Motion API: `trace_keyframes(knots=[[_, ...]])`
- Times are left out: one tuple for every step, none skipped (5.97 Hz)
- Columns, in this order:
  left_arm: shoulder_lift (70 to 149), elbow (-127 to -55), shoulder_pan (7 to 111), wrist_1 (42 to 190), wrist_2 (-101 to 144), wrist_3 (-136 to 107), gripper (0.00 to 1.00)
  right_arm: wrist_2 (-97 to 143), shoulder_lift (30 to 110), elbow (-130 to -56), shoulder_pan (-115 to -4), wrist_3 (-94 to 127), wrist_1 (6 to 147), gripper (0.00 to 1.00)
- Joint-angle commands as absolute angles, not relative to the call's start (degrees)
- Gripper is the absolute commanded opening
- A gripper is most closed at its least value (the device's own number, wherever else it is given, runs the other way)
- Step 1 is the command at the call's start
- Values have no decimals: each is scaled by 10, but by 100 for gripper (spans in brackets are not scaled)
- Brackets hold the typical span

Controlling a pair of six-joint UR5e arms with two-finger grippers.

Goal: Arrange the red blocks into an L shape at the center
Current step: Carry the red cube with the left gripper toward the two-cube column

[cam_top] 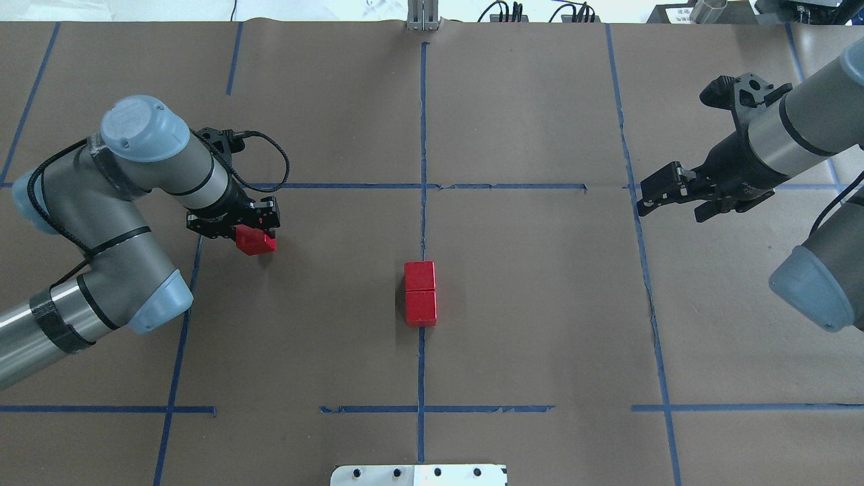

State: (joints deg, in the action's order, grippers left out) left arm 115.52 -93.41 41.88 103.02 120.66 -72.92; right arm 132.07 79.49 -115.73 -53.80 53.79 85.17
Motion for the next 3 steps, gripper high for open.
trace_keyframes(knots=[[1219,-968,414,940,1165,-880,0,1322,795,-1157,-538,538,852,100],[1225,-989,368,913,1135,-1030,0,1322,795,-1157,-538,538,852,100],[1225,-1004,340,911,1093,-1242,0,1321,795,-1156,-538,538,852,100]])
